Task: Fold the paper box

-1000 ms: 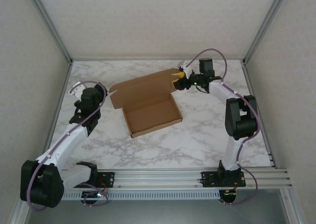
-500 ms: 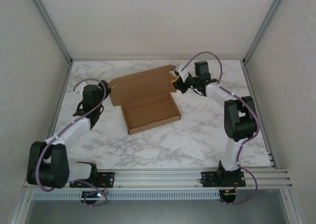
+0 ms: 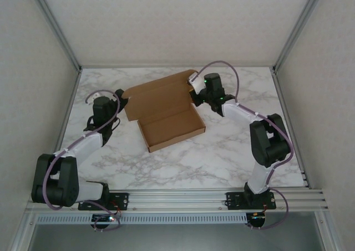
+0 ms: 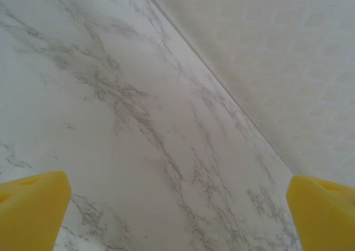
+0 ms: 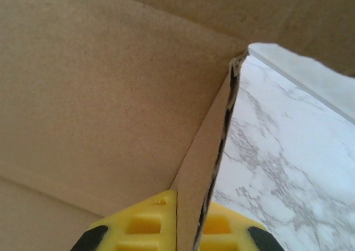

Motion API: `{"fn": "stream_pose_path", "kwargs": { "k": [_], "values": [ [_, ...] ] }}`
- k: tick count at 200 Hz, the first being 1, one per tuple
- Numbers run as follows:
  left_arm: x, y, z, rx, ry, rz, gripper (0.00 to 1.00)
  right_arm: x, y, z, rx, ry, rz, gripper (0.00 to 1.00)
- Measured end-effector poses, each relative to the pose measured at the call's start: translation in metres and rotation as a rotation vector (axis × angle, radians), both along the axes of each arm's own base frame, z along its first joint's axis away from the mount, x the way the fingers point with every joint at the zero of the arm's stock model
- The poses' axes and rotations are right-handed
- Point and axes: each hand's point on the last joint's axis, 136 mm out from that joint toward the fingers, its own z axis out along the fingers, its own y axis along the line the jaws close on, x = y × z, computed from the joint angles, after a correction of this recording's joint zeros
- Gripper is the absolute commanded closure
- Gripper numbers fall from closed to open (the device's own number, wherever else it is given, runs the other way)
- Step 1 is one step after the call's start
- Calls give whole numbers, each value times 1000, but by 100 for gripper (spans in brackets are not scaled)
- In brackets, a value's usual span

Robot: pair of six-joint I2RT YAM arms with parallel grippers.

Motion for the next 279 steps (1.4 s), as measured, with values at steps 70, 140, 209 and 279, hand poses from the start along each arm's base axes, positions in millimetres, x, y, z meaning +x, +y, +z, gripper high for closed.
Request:
{"fn": "stream_pose_path", "kwargs": {
  "k": [70, 140, 209, 279],
  "values": [
    [-6, 1, 6, -30, -27, 8, 1, 3, 14, 8, 37, -20, -392, 100],
    [-22, 14, 17, 62, -21, 55, 1, -4, 6, 0, 45, -16, -401, 100],
    [-33, 16, 64, 406, -143, -39, 13, -15, -30, -1, 50, 24, -158, 100],
    [-59, -35, 66, 738, -186, -417, 18, -16, -23, -1, 87, 47, -53, 100]
  ]
}}
